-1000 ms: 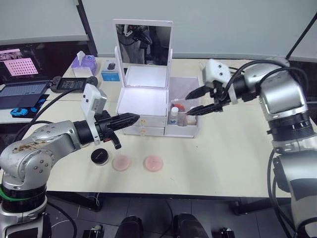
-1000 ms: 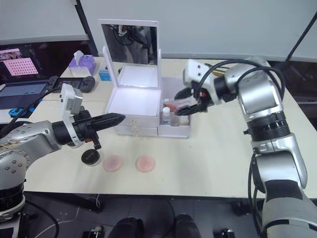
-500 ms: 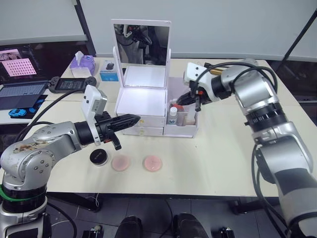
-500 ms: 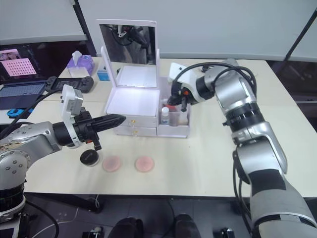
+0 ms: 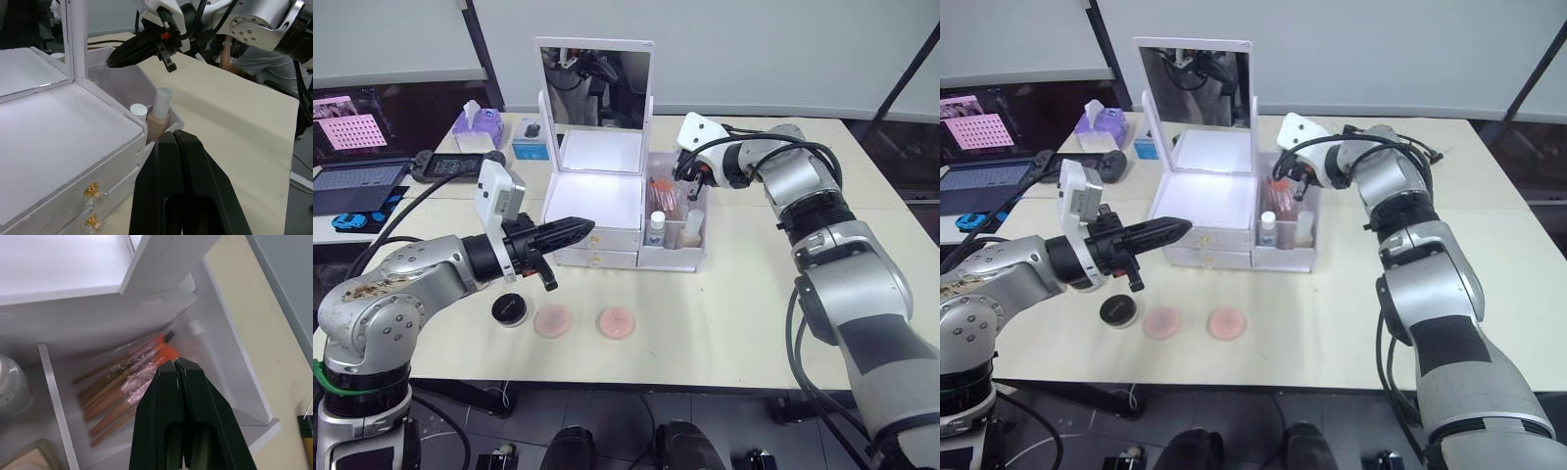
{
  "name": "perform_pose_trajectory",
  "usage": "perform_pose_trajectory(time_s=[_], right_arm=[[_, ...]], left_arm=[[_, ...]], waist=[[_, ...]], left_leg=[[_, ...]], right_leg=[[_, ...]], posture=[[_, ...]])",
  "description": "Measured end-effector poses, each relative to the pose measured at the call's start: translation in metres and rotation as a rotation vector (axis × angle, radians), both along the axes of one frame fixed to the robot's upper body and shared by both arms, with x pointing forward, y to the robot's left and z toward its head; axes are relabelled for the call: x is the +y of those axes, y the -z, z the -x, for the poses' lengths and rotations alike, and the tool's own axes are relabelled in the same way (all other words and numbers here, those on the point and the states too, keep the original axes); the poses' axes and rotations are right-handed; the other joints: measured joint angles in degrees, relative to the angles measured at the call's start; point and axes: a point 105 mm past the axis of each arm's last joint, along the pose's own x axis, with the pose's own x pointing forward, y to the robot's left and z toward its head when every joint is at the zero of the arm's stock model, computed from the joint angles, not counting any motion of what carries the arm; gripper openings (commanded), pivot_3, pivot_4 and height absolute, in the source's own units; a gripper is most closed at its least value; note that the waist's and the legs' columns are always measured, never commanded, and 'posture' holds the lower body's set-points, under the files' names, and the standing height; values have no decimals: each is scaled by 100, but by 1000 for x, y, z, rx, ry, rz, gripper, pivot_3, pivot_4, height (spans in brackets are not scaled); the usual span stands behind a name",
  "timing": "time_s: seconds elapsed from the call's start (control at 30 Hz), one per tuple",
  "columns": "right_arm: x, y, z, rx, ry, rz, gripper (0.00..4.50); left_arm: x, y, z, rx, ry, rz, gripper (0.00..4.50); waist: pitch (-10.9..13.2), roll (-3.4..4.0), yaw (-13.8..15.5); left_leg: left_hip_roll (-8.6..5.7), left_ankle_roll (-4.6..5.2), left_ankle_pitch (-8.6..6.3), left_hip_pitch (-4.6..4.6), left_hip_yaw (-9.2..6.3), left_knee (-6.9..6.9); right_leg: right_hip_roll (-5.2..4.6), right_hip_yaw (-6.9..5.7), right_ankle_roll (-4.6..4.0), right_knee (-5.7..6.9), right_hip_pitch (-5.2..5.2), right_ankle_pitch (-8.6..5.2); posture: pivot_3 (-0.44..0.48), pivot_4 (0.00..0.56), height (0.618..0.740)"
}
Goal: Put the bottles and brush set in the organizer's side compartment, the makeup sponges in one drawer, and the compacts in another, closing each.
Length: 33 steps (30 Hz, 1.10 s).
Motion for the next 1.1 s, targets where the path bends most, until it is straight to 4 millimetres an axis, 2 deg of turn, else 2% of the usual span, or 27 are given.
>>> perform_pose_trajectory(time_s=[0.2, 0.27, 0.33, 0.43, 0.5, 0.63, 0.8, 0.87, 0.97, 1.1], right_arm=[[-28, 0, 17, 68, -24, -147, 54], [-43, 0, 23, 85, -17, -184, 54], [-67, 1, 32, 90, 7, -220, 54], [-101, 2, 45, 76, 58, -261, 868], [-121, 5, 53, 58, 103, -281, 1570], [-156, 25, 66, 43, 197, -356, 2921], [-198, 58, 86, 64, 339, -454, 4500], [-209, 67, 93, 67, 382, -492, 4500], [-222, 81, 104, 77, 437, -534, 4500], [-227, 98, 109, 102, 470, -611, 4500]], left_arm=[[11, 3, -6, -10, -36, -18, 0], [17, 6, -8, -6, -54, -25, 0], [33, 10, -11, 3, -99, -41, 0], [64, 15, -18, -1, -210, -60, 557], [84, 17, -23, -14, -275, -78, 1196], [124, 21, -30, -33, -399, -89, 2452], [183, 31, -25, -42, -599, -103, 3940], [201, 36, -19, -40, -661, -102, 4480], [229, 50, -7, -24, -751, -117, 4480], [253, 66, 7, 18, -823, -117, 4480]], waist=[[0, 0, 31], [0, 0, 31], [0, 0, 26], [0, 0, 22], [0, 0, 15], [0, -1, 8], [1, -1, 12], [1, -1, 6], [0, -1, 3], [0, -1, 5]], left_leg=[[-3, 0, 0, -1, 0, 1], [-2, 0, 0, 0, 1, 1], [-1, 1, -1, 0, 1, 0], [-1, 2, -1, 2, 3, -2], [0, 2, -1, 6, 6, -3], [1, 3, -2, 7, 12, -4], [3, 6, -3, 9, 20, -5], [6, 6, -4, 10, 20, -5], [8, 8, -5, 11, 22, -6], [7, 8, -5, 13, 25, -6]], right_leg=[[-6, -3, 1, -3, 4, 0], [-5, -3, 1, -3, 4, 0], [-4, -2, 1, -4, 3, 0], [-3, -2, 1, -5, 2, -1], [-2, -2, 0, -5, 5, -2], [-2, 0, -1, -5, 3, -3], [-5, 2, -1, -6, 4, -3], [-5, 2, -1, -4, 4, -3], [-5, 2, -1, -5, 4, -4], [-7, 2, -1, -3, 4, -4]], posture=[[0, 150, 725], [0, 150, 725], [0, 150, 725], [0, 150, 725], [0, 150, 725], [0, 150, 725], [0, 150, 725], [0, 150, 725], [0, 150, 725], [0, 150, 725]])
